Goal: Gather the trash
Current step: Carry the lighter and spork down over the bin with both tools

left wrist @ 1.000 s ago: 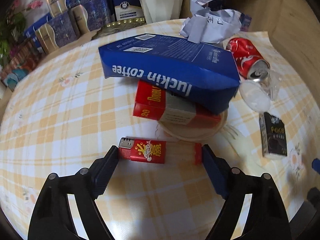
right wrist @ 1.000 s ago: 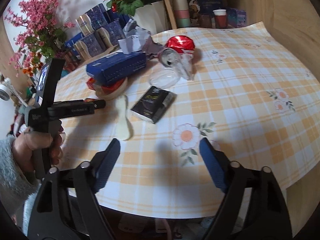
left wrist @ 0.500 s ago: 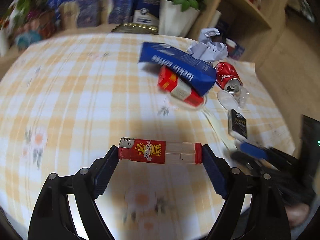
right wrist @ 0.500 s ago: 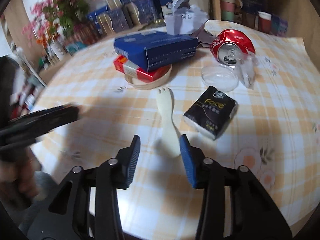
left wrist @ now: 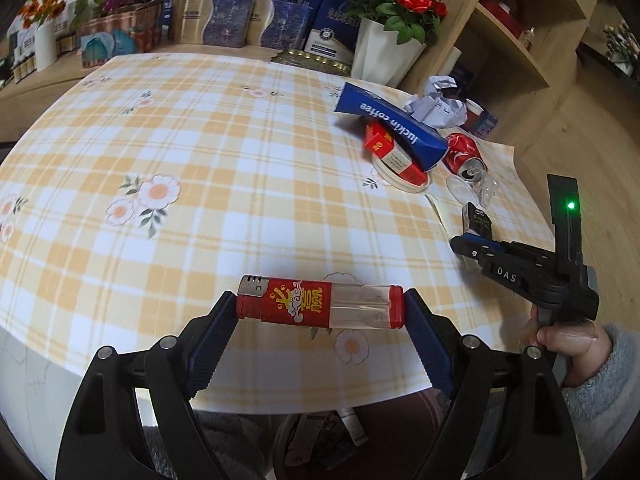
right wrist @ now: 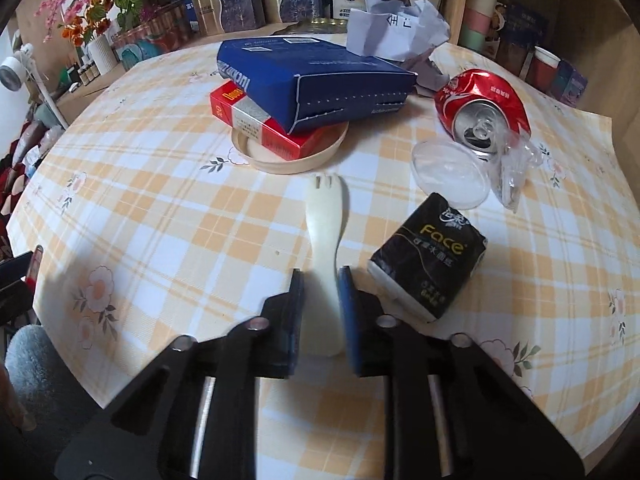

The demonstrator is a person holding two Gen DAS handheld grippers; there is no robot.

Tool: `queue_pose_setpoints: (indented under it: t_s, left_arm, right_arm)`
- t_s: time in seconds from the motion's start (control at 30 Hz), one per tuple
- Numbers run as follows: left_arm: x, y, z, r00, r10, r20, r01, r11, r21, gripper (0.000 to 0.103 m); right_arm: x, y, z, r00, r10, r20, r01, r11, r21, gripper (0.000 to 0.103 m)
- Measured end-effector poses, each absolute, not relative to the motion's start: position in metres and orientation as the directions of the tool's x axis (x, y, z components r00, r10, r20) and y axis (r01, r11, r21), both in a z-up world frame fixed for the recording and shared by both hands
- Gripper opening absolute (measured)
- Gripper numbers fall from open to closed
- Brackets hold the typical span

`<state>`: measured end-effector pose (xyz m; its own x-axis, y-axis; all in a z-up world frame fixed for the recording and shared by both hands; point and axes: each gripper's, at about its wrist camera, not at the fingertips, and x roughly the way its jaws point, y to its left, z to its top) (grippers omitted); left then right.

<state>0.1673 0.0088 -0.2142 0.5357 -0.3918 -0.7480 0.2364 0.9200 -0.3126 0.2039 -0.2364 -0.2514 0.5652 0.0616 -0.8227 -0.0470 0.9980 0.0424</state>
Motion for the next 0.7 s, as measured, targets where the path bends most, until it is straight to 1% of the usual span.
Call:
queue_pose_setpoints:
  t_s: [0.07, 0.33, 0.7]
  left_arm:
    - [0.165, 0.013, -0.213, 0.54, -0.398, -0.742, 0.227, 0.918, -0.326, 0.081]
    - [0.153, 0.017, -0.198, 0.567, -0.39, -0.726, 0.243, 0.921, -0.305, 0.081]
    - [0.109, 0.013, -0.175, 0.584, -0.398, -0.708, 0.285, 0.917, -0.28, 0.081]
  right_arm:
    - [0.2, -0.238, -0.249, 0.577, 0.095, -0.812, -0.045, 0.995, 0.085, 0.021]
    - [0.161, -0.23, -0.221, 0.653, 0.126, -0.747, -0.06, 0.992, 0.114, 0.021]
    - [0.092, -0.221, -0.196, 0.675, 0.168, -0.719, -0.086, 0.985, 0.149, 0.021]
